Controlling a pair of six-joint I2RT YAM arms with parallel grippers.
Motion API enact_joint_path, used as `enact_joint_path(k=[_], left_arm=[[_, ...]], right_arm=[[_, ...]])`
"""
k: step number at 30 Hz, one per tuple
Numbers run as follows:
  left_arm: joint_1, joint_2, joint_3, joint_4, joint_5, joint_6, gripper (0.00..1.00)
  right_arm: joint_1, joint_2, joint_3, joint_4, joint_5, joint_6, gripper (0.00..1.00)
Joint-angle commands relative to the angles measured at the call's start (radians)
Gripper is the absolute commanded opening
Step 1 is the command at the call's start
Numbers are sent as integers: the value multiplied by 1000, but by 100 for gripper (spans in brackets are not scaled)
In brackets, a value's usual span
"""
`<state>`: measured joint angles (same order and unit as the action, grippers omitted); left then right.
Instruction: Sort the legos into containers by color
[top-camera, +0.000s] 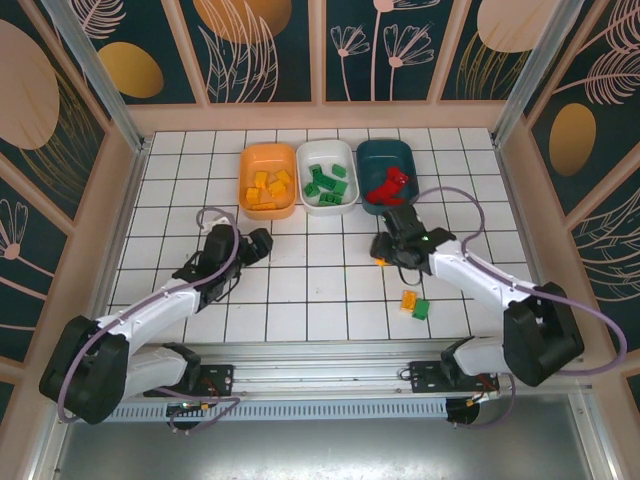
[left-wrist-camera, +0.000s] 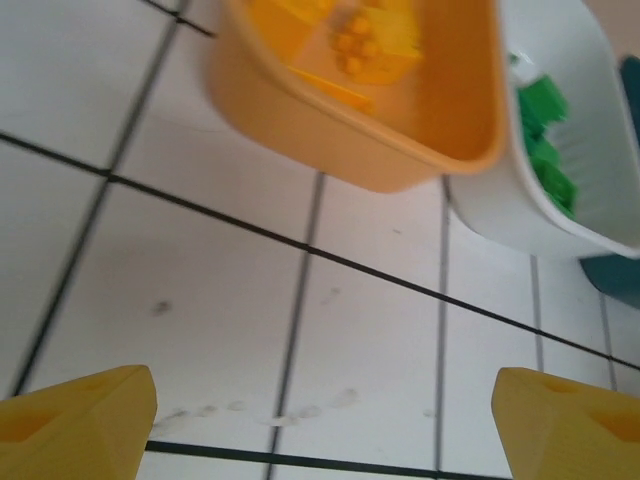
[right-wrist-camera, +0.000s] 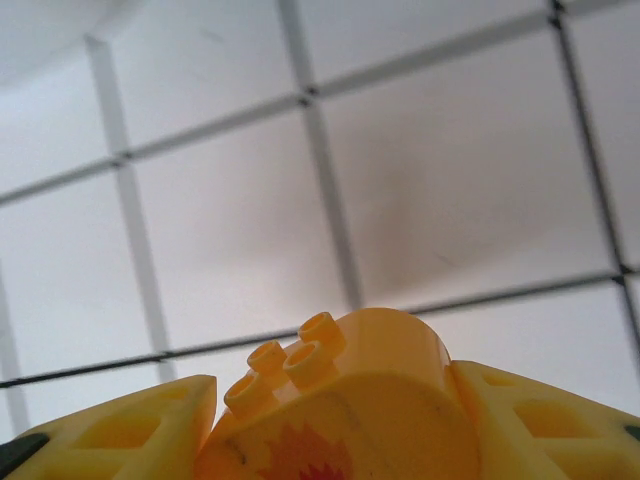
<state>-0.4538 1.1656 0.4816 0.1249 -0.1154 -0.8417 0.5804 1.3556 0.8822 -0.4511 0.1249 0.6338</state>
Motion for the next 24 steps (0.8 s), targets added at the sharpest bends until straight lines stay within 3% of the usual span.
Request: enact_joint_path(k=[1, 5, 10, 18, 24], left_arm=[[31, -77, -39, -12, -38, -62, 88], [94, -153, -72, -69, -78, -100, 92], [142, -176, -87, -143, -20, -86, 95], [146, -248, -150, -139, 34, -108, 96], [147, -238, -120, -140, 61, -94, 96]], right_arm=[[82, 95, 135, 112, 67, -18, 54], [137, 251, 308, 237, 39, -54, 54], [171, 520, 624, 278, -16, -165, 54], [164, 945, 1212, 64, -62, -232, 56], [157, 1164, 1582, -110, -92, -226, 67]])
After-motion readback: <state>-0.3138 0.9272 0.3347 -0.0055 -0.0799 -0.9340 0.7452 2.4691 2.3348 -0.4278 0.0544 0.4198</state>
